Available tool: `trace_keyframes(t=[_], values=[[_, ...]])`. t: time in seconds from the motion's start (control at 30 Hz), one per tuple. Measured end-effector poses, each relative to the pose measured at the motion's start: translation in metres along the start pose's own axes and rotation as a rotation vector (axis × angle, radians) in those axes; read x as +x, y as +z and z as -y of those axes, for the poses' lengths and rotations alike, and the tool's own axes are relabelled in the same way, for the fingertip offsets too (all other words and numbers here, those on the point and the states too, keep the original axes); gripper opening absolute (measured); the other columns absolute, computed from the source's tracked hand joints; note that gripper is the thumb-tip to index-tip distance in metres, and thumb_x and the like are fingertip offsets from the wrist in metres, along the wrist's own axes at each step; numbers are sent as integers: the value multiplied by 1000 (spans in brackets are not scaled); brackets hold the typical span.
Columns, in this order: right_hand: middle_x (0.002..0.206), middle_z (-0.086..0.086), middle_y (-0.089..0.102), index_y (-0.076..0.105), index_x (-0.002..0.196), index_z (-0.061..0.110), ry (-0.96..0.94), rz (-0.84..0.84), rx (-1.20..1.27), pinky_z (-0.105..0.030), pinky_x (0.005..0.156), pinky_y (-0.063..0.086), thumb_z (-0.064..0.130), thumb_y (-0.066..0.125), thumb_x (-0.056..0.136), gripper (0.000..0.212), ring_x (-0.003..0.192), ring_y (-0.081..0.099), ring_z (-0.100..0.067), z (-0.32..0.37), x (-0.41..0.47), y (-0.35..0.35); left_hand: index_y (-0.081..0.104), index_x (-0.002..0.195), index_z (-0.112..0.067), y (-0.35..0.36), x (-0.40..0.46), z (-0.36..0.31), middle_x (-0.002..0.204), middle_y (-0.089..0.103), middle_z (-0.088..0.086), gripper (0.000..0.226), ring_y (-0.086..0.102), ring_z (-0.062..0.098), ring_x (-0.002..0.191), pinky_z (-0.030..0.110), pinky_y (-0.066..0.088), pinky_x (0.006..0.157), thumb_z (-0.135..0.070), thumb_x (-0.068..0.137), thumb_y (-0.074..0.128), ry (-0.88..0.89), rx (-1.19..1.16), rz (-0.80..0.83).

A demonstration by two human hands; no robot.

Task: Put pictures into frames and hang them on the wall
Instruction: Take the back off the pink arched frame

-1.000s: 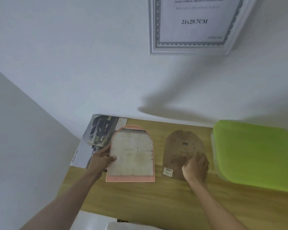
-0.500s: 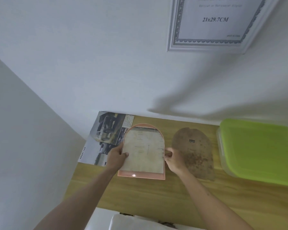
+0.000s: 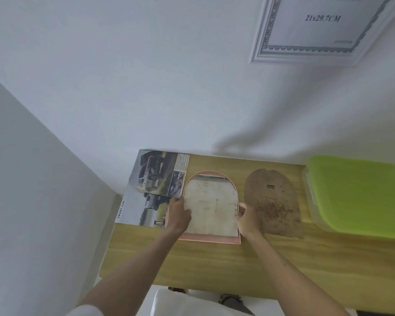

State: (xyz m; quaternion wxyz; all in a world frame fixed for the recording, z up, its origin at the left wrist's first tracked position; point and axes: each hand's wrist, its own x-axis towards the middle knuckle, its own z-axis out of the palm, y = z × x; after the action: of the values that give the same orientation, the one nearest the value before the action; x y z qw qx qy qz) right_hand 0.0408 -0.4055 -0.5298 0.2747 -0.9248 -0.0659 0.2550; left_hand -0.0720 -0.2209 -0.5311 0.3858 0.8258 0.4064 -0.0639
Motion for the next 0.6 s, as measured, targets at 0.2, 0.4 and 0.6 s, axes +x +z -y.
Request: trace_keyframes(t=[0.2, 0.4, 0.6], values=[[129, -6, 55, 47, 141, 21, -81, -31, -271, -34, 82, 47, 14, 48, 96, 46, 111, 57, -26, 9, -13, 9, 46, 132, -12, 5, -6, 8, 128, 45, 9, 45, 51, 28, 112, 40, 52, 87, -27, 92, 61, 115, 200, -57], [130, -13, 49, 52, 129, 8, -2, -10, -395, -37, 87, 49, 25, 46, 97, 37, 119, 51, -30, 19, -21, 25, 41, 139, -15, 7, -7, 16, 130, 38, 9, 60, 41, 27, 119, 38, 48, 92, -49, 92, 57, 159, 413, 11], [149, -15, 33, 43, 142, 3, 267, -54, -92, -42, 105, 39, 30, 57, 94, 57, 134, 36, -34, 35, -16, 40, 41, 143, -14, 10, -3, 17, 131, 36, 11, 62, 38, 30, 121, 39, 37, 103, -48, 93, 56, 181, 441, 40]])
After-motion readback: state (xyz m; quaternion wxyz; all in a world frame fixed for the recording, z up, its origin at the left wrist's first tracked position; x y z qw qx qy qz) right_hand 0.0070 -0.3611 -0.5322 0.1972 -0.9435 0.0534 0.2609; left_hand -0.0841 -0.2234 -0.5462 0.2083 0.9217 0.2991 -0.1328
